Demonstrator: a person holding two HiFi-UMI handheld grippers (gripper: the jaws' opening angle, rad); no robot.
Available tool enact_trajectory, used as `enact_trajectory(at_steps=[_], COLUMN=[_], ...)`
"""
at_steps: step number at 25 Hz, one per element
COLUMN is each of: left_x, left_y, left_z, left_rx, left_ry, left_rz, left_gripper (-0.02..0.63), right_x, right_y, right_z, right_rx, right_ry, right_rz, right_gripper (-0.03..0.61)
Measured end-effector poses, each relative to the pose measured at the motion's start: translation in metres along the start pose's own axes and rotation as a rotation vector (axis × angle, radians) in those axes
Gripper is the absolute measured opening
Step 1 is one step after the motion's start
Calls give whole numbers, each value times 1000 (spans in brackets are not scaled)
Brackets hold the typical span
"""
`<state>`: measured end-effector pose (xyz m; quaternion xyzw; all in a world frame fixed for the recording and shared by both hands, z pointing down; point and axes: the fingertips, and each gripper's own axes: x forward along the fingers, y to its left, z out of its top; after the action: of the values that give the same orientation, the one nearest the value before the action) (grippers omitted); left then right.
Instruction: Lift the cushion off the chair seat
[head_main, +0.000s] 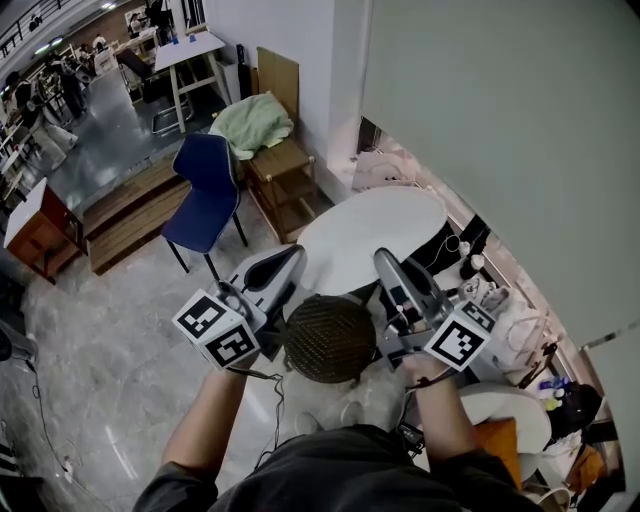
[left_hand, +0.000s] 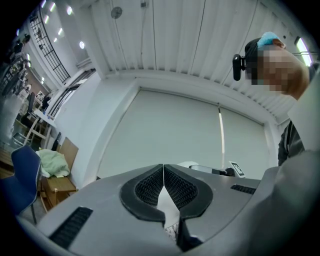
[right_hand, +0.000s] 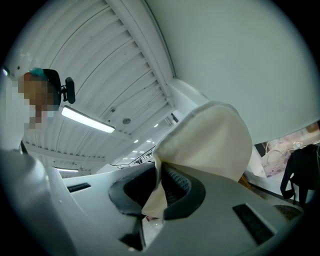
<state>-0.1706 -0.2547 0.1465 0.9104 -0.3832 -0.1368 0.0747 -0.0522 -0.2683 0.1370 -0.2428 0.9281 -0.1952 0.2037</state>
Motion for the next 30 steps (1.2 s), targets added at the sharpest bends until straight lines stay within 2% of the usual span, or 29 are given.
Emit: enact_trajectory(at_steps=[30], left_x=[-1], left_y=[1], left_z=[-5], left_rx=[-22], left_ry=[2], left_rz=[5], left_gripper=[11], right_x=[1], right_y=[-2], right_z=[-7], right_rx=[5], right_ry=[15], right_rz=[-7], right_gripper=[35])
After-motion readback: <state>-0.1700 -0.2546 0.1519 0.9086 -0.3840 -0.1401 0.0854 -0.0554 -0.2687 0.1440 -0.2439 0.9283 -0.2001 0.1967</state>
